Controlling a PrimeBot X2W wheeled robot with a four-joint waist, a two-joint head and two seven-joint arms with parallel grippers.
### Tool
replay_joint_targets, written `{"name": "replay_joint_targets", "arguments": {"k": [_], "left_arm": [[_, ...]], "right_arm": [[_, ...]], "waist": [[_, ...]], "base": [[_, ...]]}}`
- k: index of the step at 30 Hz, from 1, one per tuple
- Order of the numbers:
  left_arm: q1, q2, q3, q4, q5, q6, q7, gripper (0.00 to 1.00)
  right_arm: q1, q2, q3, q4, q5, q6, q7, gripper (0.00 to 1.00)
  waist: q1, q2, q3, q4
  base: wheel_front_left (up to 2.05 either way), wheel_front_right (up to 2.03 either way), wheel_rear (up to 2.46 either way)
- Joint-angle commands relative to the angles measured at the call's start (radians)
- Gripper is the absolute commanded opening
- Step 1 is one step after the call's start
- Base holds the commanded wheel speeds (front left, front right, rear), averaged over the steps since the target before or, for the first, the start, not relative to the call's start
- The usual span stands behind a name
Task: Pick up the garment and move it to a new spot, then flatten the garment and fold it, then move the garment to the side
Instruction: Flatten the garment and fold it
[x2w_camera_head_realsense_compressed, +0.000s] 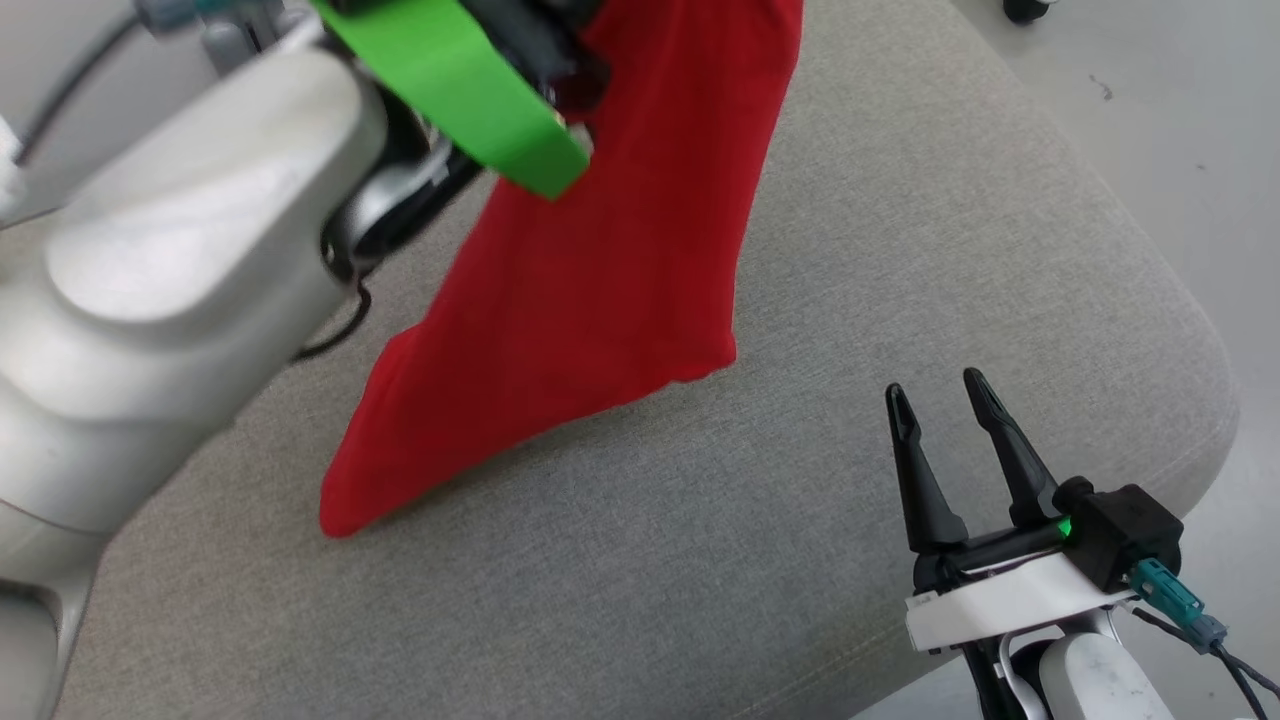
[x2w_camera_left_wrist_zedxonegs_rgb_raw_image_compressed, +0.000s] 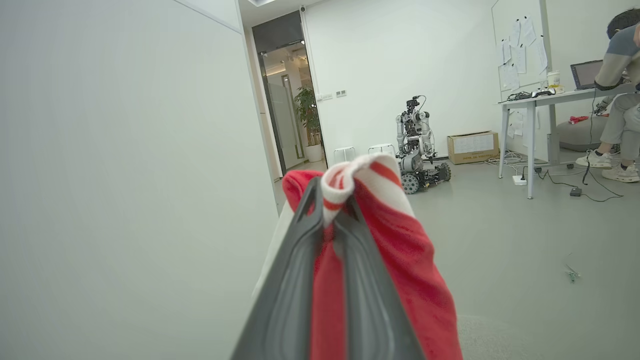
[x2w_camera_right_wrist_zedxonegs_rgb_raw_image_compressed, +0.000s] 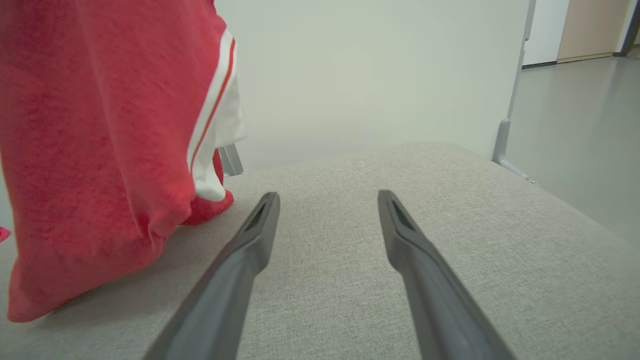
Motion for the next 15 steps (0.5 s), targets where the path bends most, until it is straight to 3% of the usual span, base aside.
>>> {"name": "replay_joint_targets", "arguments": {"k": [1,4,7,12,15], "left_arm": [[-0.051,-0.008,0.034,0.019,-0.024,-0.002,-0.007,0.00],[-0.125,-0.029,0.113,0.031,-0.028,-0.003,-0.008,0.00],[-0.101,-0.015,0.170,0.038,-0.034,-0.002,-0.007,0.00],[0.143,0.039,0.256,0.061,-0.034,-0.001,-0.008,0.00],[0.390,0.042,0.396,0.053,-0.058,0.019,-0.008,0.00]], "right_arm": [[0.007,-0.001,-0.006,0.003,0.001,-0.001,0.000,1.00],[0.018,-0.001,-0.028,0.007,-0.011,-0.001,0.000,1.00],[0.014,-0.001,-0.064,0.000,-0.020,-0.001,0.000,1.00],[0.006,-0.001,-0.109,-0.015,-0.045,-0.001,0.000,1.00],[0.009,-0.001,-0.125,-0.019,-0.056,-0.001,0.000,1.00]], "waist": [[-0.0001,-0.0001,-0.038,-0.024],[-0.0001,-0.0001,-0.049,-0.016],[-0.0001,-0.0001,-0.048,0.017],[-0.0001,-0.0001,-0.036,0.094],[-0.0001,-0.0001,-0.030,0.132]], "base": [[0.00,0.00,0.00],[0.00,0.00,0.00],[0.00,0.00,0.00],[0.00,0.00,0.00],[0.00,0.00,0.00]]}}
